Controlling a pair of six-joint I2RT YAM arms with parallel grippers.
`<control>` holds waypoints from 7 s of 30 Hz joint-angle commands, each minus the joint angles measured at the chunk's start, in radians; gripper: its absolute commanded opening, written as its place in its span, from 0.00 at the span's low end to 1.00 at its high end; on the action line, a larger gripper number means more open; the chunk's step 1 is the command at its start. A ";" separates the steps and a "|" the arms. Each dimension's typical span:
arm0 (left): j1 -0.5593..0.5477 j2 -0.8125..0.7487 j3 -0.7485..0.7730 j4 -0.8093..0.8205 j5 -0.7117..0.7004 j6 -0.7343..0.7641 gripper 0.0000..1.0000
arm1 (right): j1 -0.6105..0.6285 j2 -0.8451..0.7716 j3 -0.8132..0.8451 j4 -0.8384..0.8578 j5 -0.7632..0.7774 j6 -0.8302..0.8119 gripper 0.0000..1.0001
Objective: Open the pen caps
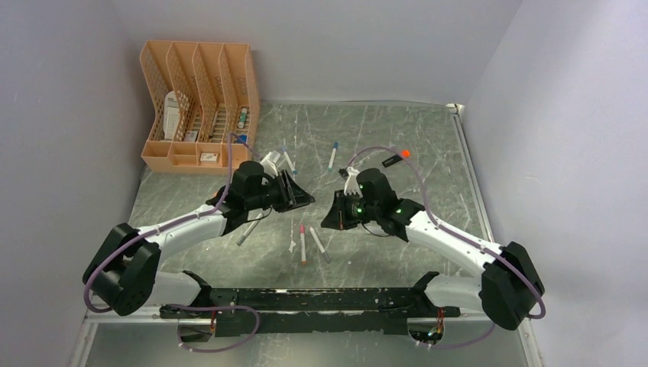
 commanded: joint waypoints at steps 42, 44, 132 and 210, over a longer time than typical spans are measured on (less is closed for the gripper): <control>0.165 -0.406 0.016 -0.578 -0.225 0.189 0.99 | 0.425 0.652 0.329 -0.293 0.591 0.183 0.10; 0.165 -0.398 0.007 -0.552 -0.189 0.180 0.99 | 0.426 0.603 0.297 -0.274 0.575 0.172 0.03; -0.017 0.064 0.184 -0.001 -0.176 0.049 0.07 | 0.289 -0.072 -0.141 0.058 0.242 0.231 0.00; -0.028 0.040 0.278 -0.634 -0.381 0.355 0.74 | 0.145 0.259 0.155 -0.175 0.528 -0.072 0.39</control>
